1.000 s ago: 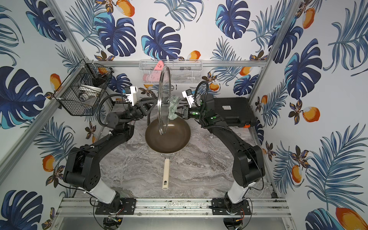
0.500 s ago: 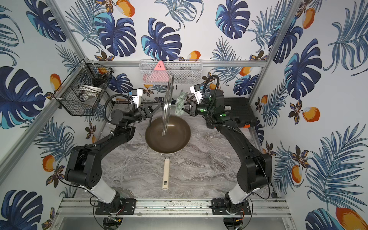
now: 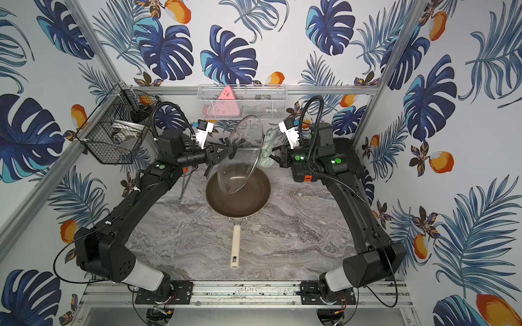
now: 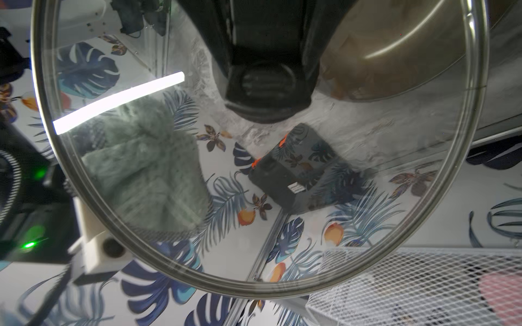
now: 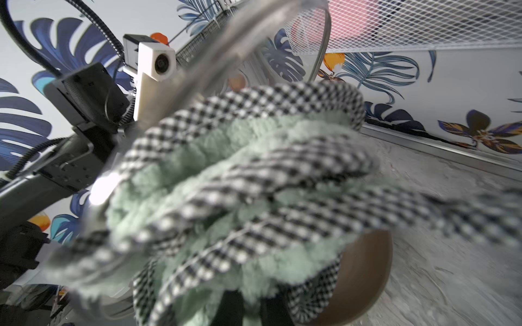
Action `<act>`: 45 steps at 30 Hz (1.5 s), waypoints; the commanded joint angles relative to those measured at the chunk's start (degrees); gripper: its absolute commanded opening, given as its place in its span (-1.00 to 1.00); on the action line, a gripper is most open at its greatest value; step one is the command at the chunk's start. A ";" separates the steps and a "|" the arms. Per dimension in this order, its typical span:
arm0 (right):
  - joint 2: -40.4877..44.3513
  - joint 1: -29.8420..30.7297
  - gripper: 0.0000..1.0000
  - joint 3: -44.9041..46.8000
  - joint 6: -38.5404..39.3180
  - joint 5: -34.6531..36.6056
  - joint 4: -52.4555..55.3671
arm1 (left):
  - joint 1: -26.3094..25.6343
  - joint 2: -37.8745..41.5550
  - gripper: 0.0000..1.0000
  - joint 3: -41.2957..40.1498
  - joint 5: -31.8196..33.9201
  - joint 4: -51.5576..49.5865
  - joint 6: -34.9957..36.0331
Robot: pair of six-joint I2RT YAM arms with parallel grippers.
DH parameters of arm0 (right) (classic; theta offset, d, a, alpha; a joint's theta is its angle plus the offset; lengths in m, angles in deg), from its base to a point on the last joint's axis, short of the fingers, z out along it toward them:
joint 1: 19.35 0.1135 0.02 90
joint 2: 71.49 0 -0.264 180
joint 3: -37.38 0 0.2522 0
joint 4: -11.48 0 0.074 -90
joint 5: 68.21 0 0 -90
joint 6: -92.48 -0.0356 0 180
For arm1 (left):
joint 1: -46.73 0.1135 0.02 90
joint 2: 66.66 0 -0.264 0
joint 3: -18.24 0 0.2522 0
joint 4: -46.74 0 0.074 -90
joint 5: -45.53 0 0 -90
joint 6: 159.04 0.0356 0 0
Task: Wipe the pot lid with a cloth
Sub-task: Wipe the pot lid.
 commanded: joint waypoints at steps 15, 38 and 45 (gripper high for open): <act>-6.78 3.59 -1.00 -12.38 7.92 15.39 25.74 | -11.68 -7.00 -1.00 11.92 29.59 -28.44 21.24; -18.46 9.35 -1.00 -18.04 5.78 22.83 36.76 | -19.75 -8.06 -1.00 13.50 43.13 -29.39 25.48; -18.03 9.35 -1.00 -16.32 5.39 22.62 36.31 | -19.84 -7.30 -1.00 13.84 43.16 -28.58 24.58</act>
